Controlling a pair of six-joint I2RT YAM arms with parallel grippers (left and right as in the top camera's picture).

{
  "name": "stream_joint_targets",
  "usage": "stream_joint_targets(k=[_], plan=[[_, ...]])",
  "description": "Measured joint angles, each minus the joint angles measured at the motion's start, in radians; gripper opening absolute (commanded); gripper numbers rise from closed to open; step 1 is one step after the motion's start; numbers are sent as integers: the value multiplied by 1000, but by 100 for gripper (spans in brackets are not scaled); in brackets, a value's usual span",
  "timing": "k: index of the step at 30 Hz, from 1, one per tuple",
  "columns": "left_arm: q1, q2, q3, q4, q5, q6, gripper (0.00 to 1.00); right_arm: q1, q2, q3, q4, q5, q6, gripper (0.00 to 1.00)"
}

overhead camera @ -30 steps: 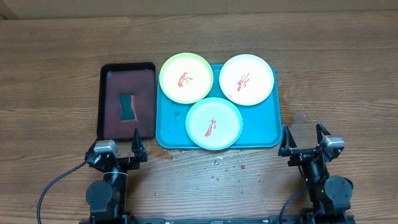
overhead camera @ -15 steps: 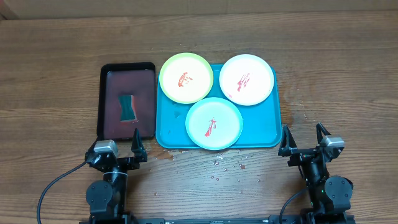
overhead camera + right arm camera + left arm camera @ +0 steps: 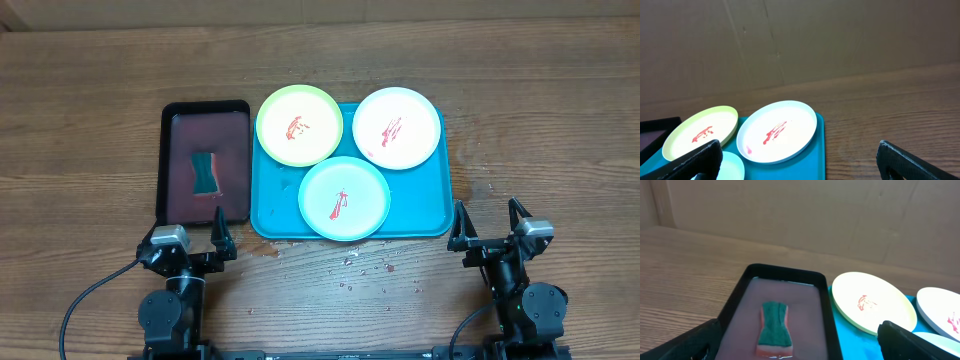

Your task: Clean dirty plates on tray and stack at the side

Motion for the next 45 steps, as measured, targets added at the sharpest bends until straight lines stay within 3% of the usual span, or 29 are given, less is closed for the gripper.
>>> stream_joint_targets(k=[14,26,30,35,45], plan=[[0,0,0,2,5,-14,100,0,0,0,-1,0,0,100],[0,0,-1,73,290,-171,100,0,0,0,0,0,0,100],[0,1,19,-16,358,-189,100,0,0,0,0,0,0,100],[0,62,152,-171,365,-164,100,0,0,0,0,0,0,100],[0,447,566,-330,342,-105,100,0,0,0,0,0,0,100]])
